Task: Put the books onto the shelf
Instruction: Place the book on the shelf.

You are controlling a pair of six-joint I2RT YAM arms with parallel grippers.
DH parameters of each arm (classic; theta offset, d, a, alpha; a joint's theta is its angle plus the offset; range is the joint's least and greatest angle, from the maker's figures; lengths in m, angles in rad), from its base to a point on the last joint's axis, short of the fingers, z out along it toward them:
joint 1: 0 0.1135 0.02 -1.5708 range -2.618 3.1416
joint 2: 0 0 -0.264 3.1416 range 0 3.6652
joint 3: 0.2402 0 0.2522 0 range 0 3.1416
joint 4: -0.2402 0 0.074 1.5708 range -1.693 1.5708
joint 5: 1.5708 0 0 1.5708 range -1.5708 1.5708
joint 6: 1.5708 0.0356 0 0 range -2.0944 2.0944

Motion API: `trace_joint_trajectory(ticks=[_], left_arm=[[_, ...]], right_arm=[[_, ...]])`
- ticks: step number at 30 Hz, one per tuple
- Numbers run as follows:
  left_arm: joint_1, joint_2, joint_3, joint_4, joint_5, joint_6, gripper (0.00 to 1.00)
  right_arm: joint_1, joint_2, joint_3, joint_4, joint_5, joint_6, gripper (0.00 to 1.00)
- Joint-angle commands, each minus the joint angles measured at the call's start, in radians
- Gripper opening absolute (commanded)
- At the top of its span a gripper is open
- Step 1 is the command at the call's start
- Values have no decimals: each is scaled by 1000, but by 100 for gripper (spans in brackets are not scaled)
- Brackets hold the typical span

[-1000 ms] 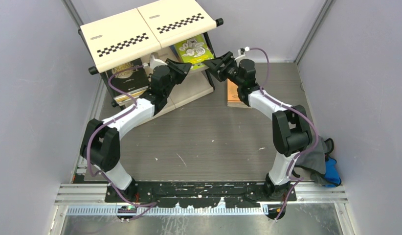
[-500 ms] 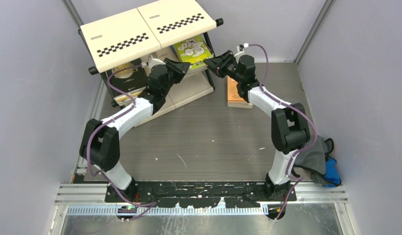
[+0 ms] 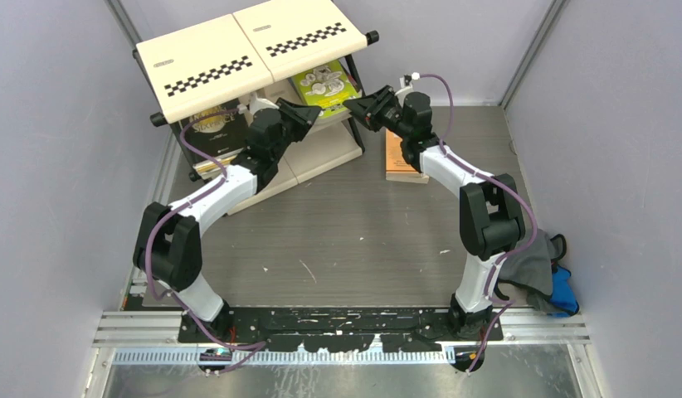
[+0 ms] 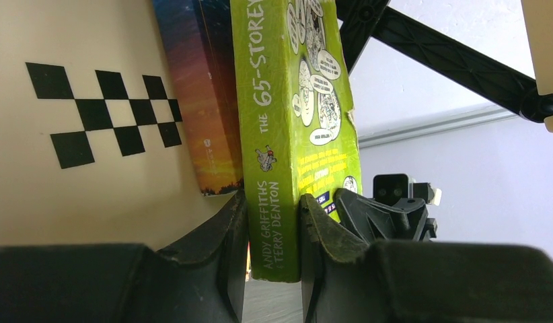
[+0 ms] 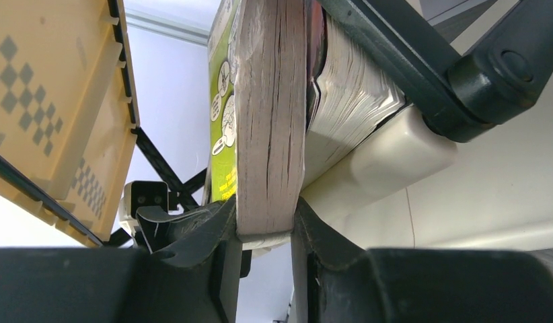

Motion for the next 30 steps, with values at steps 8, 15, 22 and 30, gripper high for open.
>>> trace_joint_trajectory(ticks=[8,15,22,30], left_arm=[[5,-80,51,-22,17,103,16],[5,-70,89,-39,6,145,16],[8,-49,125,-59,-1,177,18],[30,-11,161,-83,21,179,24]], right_arm=[[-4,-75,98,4,-1,-47,1],[-4,-67,150,-17,1,-63,1],[-4,-44,203,-41,5,-76,1],[-4,0,276,-75,10,-95,1]])
